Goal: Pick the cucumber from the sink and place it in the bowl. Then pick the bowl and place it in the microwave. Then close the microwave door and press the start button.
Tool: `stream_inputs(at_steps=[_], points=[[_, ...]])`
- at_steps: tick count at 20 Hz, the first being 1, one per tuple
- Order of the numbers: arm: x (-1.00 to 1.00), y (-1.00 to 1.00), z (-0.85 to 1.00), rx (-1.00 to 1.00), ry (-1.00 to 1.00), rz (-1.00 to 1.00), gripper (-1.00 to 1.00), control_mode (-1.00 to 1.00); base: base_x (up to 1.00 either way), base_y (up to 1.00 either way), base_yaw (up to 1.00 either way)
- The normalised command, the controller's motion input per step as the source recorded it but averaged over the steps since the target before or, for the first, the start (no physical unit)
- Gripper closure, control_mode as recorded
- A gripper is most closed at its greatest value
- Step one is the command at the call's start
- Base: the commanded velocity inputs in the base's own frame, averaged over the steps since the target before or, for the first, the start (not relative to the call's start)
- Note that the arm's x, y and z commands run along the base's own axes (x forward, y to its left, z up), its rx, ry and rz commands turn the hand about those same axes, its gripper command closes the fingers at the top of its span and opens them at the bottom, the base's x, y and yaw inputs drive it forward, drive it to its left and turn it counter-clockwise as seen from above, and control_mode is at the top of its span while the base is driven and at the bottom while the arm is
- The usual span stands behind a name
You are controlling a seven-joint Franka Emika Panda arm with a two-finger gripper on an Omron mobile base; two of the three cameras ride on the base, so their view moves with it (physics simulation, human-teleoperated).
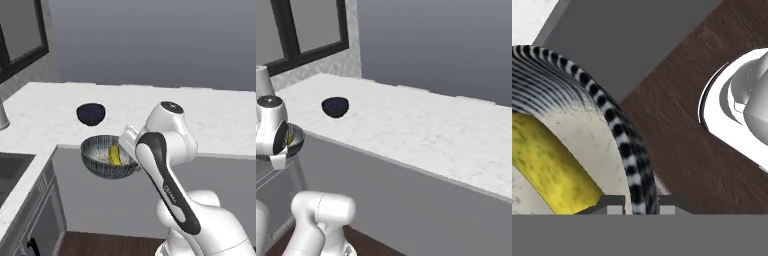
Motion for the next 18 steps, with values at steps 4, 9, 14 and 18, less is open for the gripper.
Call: stream_inputs(at_steps=[4,9,14,18], points=[[0.00,0.00,0.00,0.00,0.00,0.00,1.00,1.00,0.00,-0.36,-0.74],[0.00,0.00,0.00,0.00,0.00,0.00,1.00,1.00,0.00,-0.44,-0.70],[0.00,0.00,0.00,0.00,0.00,0.00,1.00,1.00,0.04,-0.25,-0.71],[0.00,0.00,0.00,0.00,0.00,0.00,1.00,1.00,0.09,-0.25,-0.71]])
